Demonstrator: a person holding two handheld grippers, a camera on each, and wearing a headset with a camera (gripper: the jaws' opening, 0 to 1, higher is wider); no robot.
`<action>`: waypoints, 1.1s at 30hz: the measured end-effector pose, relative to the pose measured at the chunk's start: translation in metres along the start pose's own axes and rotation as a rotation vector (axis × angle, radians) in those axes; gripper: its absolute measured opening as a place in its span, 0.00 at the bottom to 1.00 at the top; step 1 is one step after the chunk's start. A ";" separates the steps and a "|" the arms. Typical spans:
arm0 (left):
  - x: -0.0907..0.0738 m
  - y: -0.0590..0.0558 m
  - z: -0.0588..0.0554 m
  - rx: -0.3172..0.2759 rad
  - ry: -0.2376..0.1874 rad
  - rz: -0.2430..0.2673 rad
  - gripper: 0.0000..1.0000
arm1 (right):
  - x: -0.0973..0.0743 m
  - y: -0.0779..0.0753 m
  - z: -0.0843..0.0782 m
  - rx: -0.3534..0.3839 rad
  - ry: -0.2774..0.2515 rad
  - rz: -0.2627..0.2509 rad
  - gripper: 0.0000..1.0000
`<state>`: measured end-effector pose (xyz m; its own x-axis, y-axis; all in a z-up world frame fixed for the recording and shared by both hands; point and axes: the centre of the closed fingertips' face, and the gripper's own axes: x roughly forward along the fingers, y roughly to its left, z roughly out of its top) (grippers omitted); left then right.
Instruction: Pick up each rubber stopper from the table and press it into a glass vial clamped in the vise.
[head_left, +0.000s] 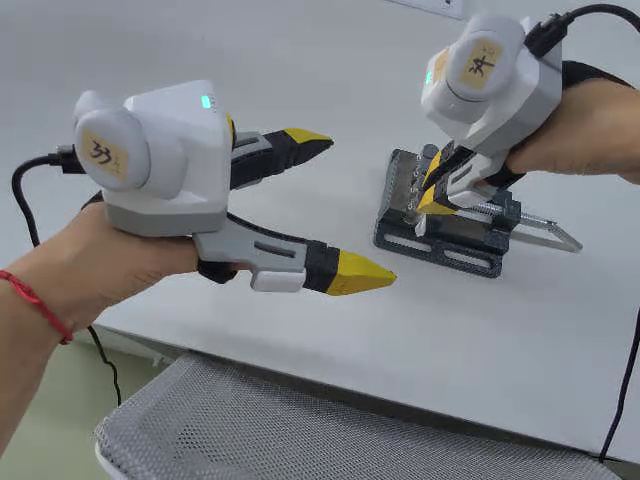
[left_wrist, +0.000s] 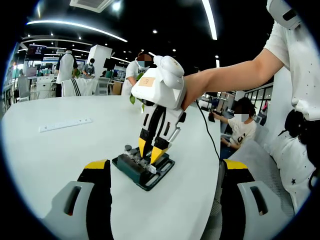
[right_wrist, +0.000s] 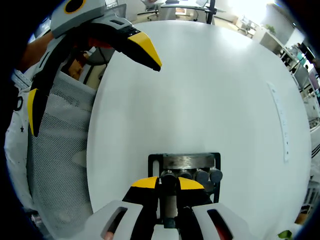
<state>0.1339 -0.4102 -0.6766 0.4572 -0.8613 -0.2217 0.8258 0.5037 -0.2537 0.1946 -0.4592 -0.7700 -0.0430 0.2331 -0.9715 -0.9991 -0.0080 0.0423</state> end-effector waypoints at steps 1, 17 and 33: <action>0.000 0.000 0.000 0.000 0.001 -0.001 0.91 | 0.000 0.000 0.000 0.004 -0.004 0.001 0.10; 0.000 -0.002 -0.002 -0.001 0.003 -0.002 0.90 | -0.012 0.000 0.000 0.038 -0.055 -0.009 0.09; 0.003 -0.002 -0.002 -0.008 0.003 -0.007 0.90 | -0.009 -0.001 -0.002 0.052 -0.063 0.002 0.03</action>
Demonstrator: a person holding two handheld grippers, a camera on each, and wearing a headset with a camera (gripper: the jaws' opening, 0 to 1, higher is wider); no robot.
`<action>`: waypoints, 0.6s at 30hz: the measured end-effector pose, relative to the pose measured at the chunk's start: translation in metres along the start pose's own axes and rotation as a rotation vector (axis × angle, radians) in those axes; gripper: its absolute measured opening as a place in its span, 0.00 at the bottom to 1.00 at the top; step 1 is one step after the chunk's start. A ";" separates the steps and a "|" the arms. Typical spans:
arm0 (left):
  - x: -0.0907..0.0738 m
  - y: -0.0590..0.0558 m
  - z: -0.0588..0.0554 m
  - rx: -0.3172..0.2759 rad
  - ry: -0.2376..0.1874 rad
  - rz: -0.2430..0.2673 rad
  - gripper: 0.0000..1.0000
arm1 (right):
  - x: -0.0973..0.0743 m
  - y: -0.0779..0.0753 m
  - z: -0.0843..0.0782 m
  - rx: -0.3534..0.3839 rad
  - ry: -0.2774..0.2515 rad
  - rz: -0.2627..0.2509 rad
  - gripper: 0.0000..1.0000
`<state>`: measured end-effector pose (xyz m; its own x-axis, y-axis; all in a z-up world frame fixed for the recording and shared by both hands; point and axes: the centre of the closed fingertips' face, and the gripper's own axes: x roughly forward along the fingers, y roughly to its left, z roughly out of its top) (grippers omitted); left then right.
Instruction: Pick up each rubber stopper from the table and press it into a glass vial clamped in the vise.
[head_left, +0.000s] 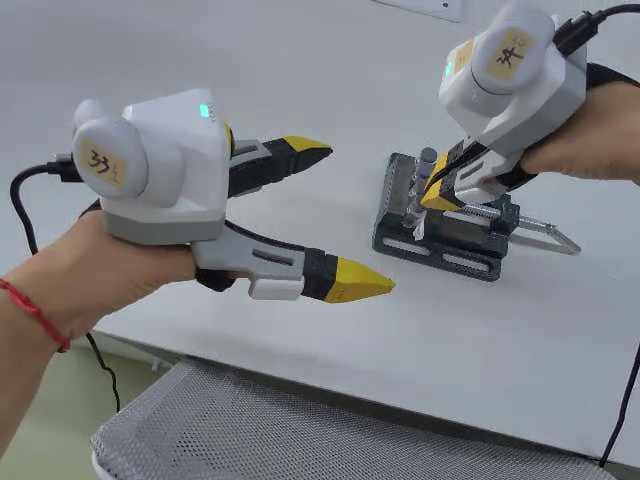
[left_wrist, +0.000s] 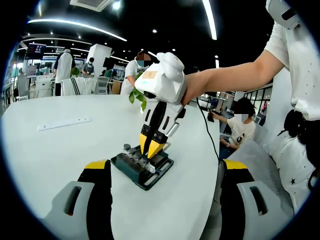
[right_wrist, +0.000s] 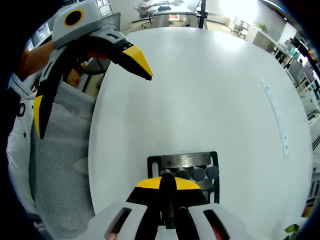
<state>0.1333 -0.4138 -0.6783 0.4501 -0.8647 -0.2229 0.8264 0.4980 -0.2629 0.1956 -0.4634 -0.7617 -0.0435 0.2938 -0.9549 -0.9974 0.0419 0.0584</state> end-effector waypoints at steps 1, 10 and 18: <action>0.000 0.000 0.000 0.000 0.000 0.000 0.90 | 0.000 0.000 0.000 -0.001 0.001 0.000 0.03; 0.000 0.003 -0.002 -0.002 0.003 0.000 0.89 | 0.003 -0.002 -0.001 0.015 -0.003 0.022 0.02; 0.000 0.005 0.000 -0.003 -0.002 0.000 0.89 | 0.005 0.001 -0.001 0.019 0.006 0.044 0.02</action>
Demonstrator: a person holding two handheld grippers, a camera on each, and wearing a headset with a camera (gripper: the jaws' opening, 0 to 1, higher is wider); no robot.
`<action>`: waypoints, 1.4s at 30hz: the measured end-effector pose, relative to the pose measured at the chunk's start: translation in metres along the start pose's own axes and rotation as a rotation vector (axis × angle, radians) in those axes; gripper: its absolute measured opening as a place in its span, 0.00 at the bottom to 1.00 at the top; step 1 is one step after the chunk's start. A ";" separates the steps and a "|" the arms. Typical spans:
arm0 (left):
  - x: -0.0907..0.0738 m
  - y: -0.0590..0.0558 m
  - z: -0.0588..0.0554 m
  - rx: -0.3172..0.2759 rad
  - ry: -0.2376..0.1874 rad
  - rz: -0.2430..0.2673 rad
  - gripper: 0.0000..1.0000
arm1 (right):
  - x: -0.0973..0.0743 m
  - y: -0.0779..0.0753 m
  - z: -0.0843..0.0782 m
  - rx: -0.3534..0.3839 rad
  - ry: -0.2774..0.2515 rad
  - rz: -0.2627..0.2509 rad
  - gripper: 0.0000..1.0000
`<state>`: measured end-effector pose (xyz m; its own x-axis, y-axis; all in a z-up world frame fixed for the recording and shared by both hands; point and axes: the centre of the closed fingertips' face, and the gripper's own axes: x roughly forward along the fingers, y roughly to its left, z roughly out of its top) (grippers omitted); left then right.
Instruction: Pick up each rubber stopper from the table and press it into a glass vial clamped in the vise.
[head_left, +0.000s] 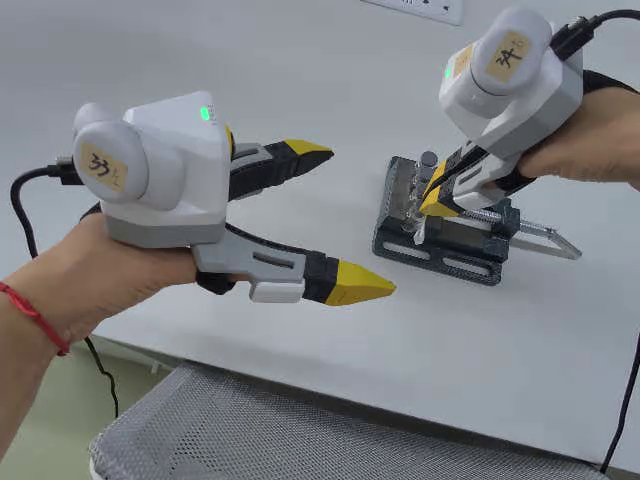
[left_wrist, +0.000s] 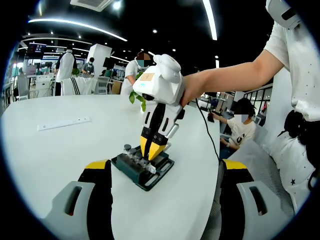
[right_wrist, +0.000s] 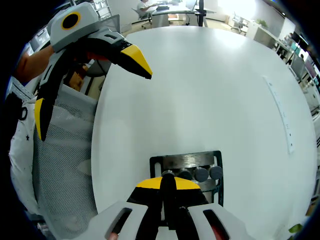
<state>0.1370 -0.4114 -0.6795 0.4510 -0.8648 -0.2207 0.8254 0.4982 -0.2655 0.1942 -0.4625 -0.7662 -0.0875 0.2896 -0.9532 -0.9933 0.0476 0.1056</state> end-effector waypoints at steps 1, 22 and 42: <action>0.000 0.000 0.000 -0.001 0.000 0.000 0.89 | 0.000 0.000 0.000 -0.001 0.003 0.002 0.02; 0.001 0.001 0.004 -0.012 -0.021 0.004 0.88 | 0.004 -0.004 0.000 -0.070 0.081 0.014 0.03; 0.001 0.004 0.005 -0.015 -0.021 0.012 0.88 | 0.006 -0.002 -0.002 -0.087 0.109 0.008 0.02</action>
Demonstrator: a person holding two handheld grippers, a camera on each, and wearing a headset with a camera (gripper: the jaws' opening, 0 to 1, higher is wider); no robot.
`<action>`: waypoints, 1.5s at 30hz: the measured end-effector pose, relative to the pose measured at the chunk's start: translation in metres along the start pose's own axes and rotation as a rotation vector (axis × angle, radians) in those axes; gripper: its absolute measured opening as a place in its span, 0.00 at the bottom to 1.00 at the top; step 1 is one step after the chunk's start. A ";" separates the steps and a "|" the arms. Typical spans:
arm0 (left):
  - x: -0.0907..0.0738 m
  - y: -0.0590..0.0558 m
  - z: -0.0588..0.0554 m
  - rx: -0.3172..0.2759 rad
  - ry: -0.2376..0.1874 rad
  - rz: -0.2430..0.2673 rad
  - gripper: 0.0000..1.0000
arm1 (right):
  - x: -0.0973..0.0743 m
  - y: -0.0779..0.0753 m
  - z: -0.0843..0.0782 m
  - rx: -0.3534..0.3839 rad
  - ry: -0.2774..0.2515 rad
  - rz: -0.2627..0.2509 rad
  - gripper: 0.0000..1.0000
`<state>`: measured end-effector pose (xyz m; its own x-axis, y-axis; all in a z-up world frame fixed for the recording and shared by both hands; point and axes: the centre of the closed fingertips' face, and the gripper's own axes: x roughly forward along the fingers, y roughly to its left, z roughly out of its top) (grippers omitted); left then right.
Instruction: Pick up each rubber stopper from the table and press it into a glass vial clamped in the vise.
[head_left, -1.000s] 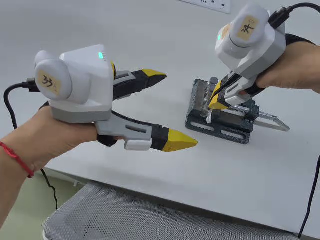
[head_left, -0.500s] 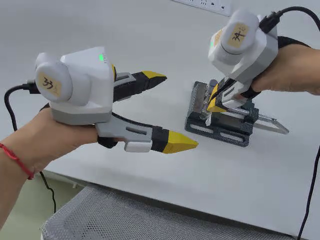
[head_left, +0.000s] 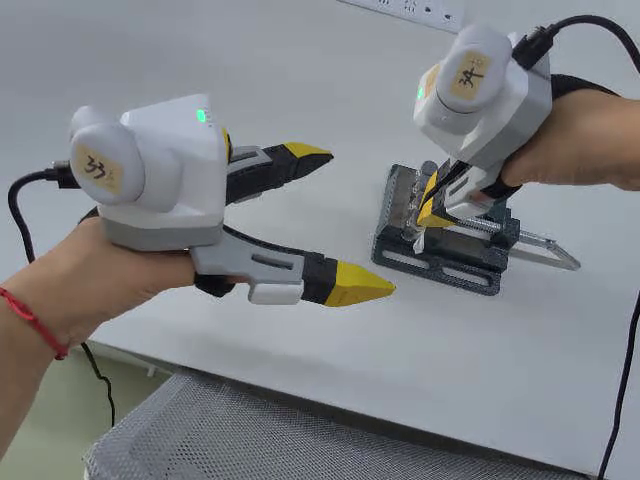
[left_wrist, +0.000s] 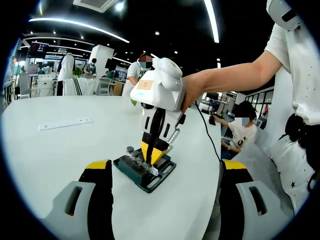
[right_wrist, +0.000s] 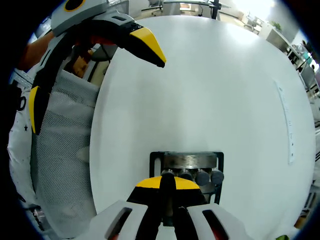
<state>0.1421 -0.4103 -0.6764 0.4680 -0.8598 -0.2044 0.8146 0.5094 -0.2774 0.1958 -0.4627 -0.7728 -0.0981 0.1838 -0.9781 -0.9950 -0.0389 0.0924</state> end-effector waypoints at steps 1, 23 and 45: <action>0.000 0.000 0.000 0.000 -0.001 0.000 0.87 | 0.000 0.000 0.000 -0.002 -0.001 0.000 0.02; -0.002 -0.003 0.001 0.020 0.015 -0.002 0.86 | 0.000 -0.001 0.002 0.006 -0.013 -0.023 0.03; -0.009 -0.002 0.003 0.034 0.033 0.009 0.87 | -0.007 0.001 0.002 0.065 -0.131 -0.052 0.04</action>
<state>0.1372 -0.4036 -0.6707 0.4646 -0.8530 -0.2378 0.8217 0.5154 -0.2433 0.1956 -0.4616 -0.7655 -0.0436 0.3104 -0.9496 -0.9976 0.0373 0.0580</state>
